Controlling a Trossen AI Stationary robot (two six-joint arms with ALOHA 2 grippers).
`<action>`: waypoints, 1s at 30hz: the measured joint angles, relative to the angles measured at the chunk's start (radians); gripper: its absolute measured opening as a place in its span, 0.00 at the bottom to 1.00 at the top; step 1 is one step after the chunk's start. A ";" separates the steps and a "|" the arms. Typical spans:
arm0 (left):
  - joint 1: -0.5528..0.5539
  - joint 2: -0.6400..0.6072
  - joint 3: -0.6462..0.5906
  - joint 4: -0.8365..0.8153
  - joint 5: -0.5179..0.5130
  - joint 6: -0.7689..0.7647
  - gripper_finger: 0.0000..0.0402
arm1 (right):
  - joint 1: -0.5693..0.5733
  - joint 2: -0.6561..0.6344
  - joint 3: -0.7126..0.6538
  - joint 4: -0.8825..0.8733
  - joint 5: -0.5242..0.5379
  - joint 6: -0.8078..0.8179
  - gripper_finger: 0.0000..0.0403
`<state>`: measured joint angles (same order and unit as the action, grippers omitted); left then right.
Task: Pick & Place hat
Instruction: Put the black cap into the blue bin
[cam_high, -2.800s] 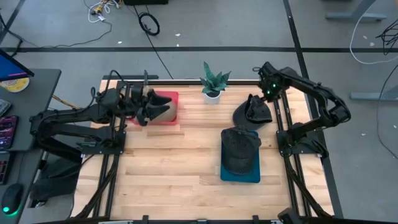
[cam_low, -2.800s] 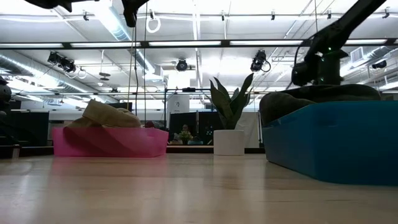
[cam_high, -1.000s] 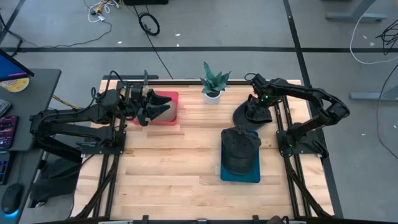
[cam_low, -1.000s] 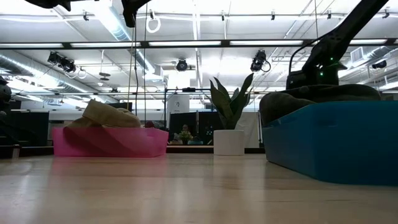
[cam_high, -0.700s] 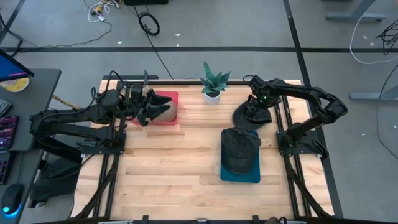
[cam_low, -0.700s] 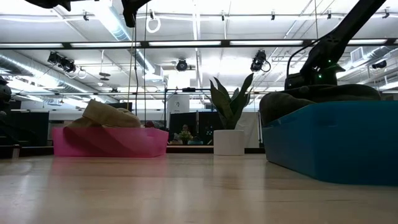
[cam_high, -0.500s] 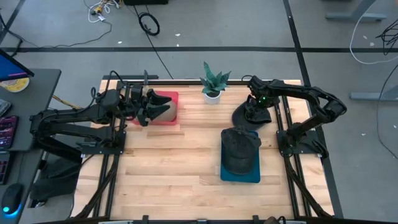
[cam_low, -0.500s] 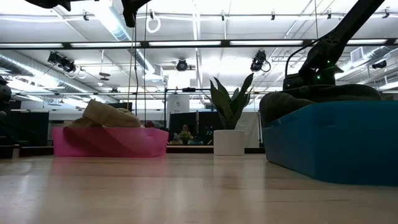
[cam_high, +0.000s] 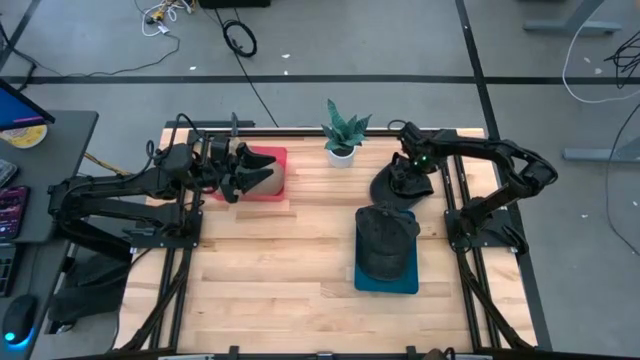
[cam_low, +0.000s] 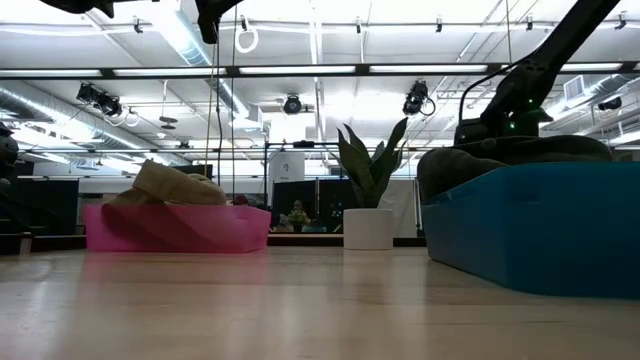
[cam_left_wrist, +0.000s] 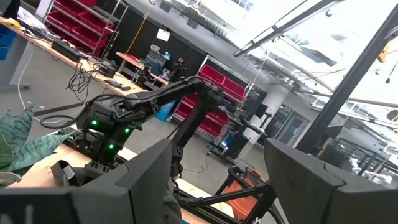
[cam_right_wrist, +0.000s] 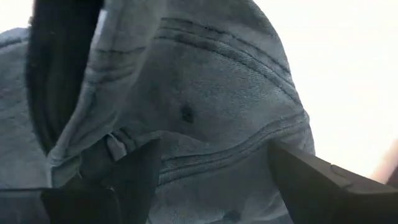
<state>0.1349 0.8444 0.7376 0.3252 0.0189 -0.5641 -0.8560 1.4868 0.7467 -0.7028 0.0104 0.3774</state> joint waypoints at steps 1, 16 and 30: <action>0.000 0.000 0.000 0.000 0.000 0.000 0.65 | 0.004 0.000 -0.004 0.009 0.003 0.000 0.72; 0.000 0.000 0.000 0.000 0.000 -0.001 0.65 | 0.030 0.000 -0.036 0.080 0.012 0.008 0.35; 0.000 0.000 0.000 0.000 0.000 -0.001 0.65 | 0.031 -0.001 -0.050 0.095 -0.046 -0.027 0.50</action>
<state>0.1349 0.8444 0.7376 0.3252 0.0186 -0.5648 -0.8246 1.4860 0.6970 -0.6078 -0.0360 0.3502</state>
